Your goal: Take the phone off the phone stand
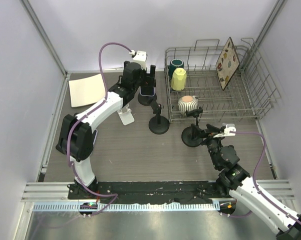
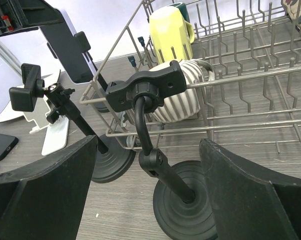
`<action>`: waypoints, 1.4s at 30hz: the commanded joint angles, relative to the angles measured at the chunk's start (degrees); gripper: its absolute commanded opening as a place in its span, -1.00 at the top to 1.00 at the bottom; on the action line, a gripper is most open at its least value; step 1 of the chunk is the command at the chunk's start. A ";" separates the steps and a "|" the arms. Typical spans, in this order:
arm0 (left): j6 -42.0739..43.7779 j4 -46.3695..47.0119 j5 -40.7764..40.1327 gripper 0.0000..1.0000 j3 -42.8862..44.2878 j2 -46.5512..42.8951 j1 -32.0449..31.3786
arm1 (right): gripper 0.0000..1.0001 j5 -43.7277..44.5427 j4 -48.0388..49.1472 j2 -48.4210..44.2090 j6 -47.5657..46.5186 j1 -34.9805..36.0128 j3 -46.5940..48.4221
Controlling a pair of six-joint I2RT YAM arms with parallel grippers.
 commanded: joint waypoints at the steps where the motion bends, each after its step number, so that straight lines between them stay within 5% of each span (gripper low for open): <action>1: -1.22 5.83 2.87 -1.00 -0.29 -1.37 0.38 | -0.76 0.03 2.91 0.33 -0.03 -0.21 1.14; 15: -3.68 7.85 -2.83 -0.99 -1.25 -1.02 -0.77 | -0.76 -0.23 2.74 0.33 -0.12 -0.20 1.14; 36: -6.76 13.48 4.46 -0.99 -6.79 -6.11 -1.21 | -0.75 -0.67 2.82 0.68 -0.12 -0.20 1.14; 42: -6.41 12.60 -0.72 -0.99 -5.74 -4.80 -1.29 | -0.75 -0.85 2.82 0.59 -0.03 -0.21 1.32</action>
